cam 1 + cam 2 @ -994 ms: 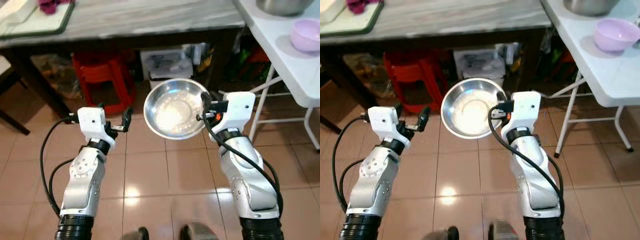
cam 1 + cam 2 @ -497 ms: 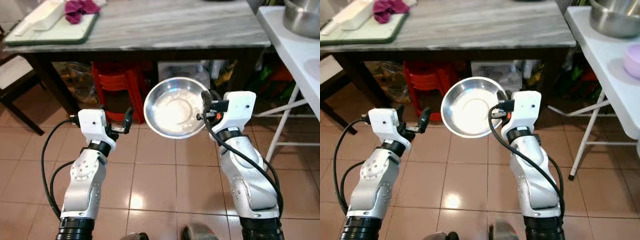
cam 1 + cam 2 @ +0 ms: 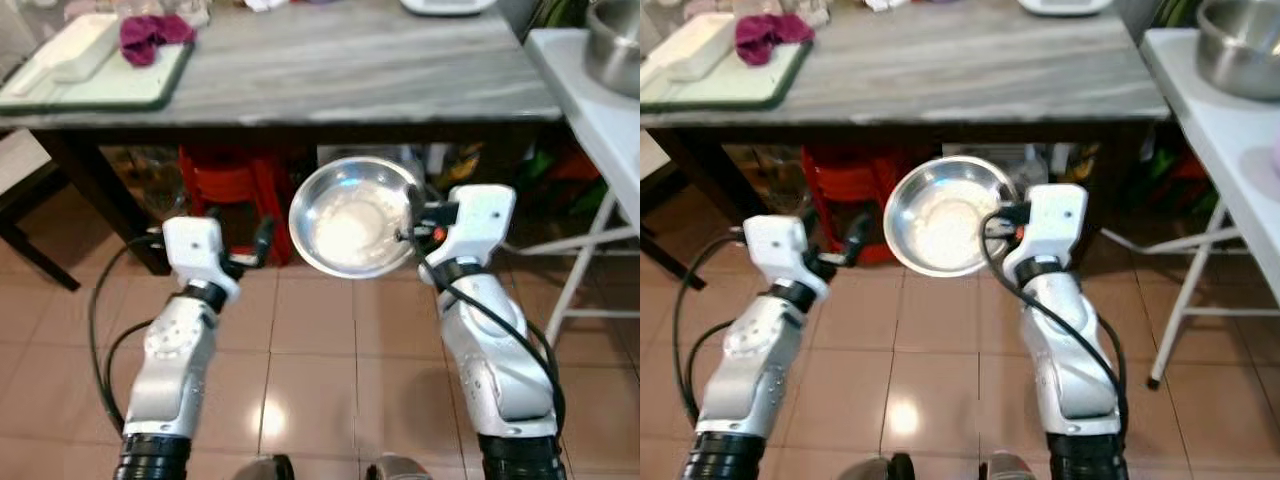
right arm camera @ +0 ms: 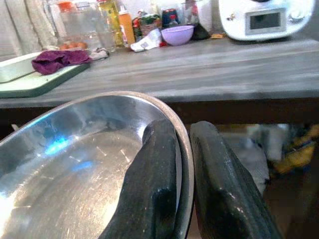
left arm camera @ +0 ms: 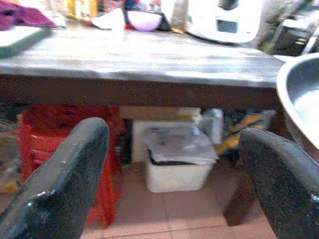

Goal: Setting the table

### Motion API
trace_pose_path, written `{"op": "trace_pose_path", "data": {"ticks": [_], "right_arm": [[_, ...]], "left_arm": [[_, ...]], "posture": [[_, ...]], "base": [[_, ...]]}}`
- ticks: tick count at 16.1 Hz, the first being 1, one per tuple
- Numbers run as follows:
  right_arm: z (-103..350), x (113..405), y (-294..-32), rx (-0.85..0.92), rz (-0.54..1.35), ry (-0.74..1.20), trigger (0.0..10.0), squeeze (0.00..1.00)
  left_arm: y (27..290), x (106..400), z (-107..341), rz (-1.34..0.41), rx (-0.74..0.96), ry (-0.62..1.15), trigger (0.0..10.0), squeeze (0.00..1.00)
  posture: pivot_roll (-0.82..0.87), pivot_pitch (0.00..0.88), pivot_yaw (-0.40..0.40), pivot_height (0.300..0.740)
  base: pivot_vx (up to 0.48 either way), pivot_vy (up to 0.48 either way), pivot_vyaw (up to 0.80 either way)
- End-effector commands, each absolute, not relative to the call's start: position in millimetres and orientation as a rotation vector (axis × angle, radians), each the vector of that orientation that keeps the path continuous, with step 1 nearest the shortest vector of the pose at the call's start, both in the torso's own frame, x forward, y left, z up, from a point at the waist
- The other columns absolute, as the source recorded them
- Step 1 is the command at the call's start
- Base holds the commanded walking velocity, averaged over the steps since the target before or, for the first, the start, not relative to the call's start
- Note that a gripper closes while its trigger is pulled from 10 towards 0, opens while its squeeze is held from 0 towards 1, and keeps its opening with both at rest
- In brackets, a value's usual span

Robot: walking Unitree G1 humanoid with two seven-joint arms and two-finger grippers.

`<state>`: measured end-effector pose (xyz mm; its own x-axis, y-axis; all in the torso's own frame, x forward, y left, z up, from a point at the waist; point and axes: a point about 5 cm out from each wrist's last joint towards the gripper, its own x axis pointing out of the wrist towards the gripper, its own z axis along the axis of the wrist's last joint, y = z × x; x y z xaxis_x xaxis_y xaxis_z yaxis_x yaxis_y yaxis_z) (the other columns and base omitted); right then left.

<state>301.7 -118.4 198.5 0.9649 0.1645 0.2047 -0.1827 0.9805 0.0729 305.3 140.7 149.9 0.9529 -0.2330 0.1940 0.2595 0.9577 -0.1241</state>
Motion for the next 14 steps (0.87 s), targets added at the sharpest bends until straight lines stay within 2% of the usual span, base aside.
{"op": "trace_pose_path", "data": {"ticks": [1,14], "right_arm": [[200.0,301.4,-125.0,0.095,0.151,-0.208,10.0,0.00],[199.1,301.9,-123.0,0.105,0.151,-0.203,10.0,0.00]], "left_arm": [[135.0,304.2,149.8,-0.271,-0.154,-0.175,10.0,0.00],[132.4,303.5,149.2,-0.281,-0.159,-0.168,10.0,0.00]], "posture": [[-0.16,0.197,0.052,0.740],[-0.17,0.199,0.052,0.740]], "base": [[0.394,0.000,0.00],[0.393,0.000,-0.03]]}}
